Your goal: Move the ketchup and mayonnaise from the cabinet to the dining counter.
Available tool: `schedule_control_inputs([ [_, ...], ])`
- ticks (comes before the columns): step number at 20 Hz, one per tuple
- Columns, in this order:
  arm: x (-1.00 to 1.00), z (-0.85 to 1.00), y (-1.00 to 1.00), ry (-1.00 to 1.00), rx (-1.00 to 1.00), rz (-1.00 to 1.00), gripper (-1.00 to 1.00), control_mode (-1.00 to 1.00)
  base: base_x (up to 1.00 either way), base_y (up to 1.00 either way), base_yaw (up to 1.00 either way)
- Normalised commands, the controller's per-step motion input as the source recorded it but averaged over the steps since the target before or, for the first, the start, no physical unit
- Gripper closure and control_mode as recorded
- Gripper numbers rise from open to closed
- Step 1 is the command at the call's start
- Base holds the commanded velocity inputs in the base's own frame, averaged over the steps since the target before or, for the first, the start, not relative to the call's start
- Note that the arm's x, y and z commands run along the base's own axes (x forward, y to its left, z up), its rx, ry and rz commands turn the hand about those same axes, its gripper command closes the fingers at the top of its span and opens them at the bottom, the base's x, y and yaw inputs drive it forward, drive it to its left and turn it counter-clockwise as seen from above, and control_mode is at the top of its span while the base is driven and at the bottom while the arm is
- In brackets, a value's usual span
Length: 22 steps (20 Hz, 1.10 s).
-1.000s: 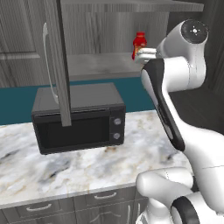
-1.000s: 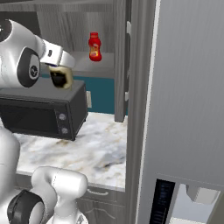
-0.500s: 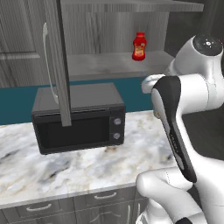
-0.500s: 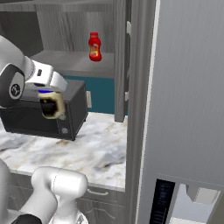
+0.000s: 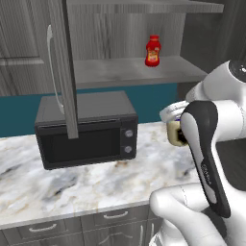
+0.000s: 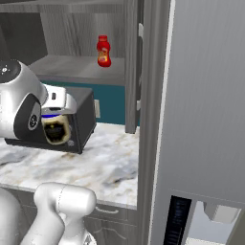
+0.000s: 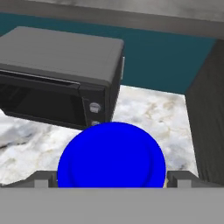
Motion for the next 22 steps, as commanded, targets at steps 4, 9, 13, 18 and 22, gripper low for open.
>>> schedule_control_inputs([
  [4,0.00,-0.09,0.03,0.00,0.00,0.13,1.00,-1.00,0.00,0.00,0.00],
  [9,0.00,0.00,0.00,0.00,0.00,0.00,1.00,-1.00,0.00,0.00,0.00],
  [13,0.00,0.00,0.00,0.00,0.00,-0.13,1.00,-1.00,0.00,0.00,0.00],
  [18,0.00,0.00,-0.03,0.00,0.01,-0.16,1.00,-1.00,0.00,0.00,0.00],
  [22,0.00,0.00,-0.08,0.00,0.00,-0.11,1.00,-1.00,0.00,0.00,0.00],
])
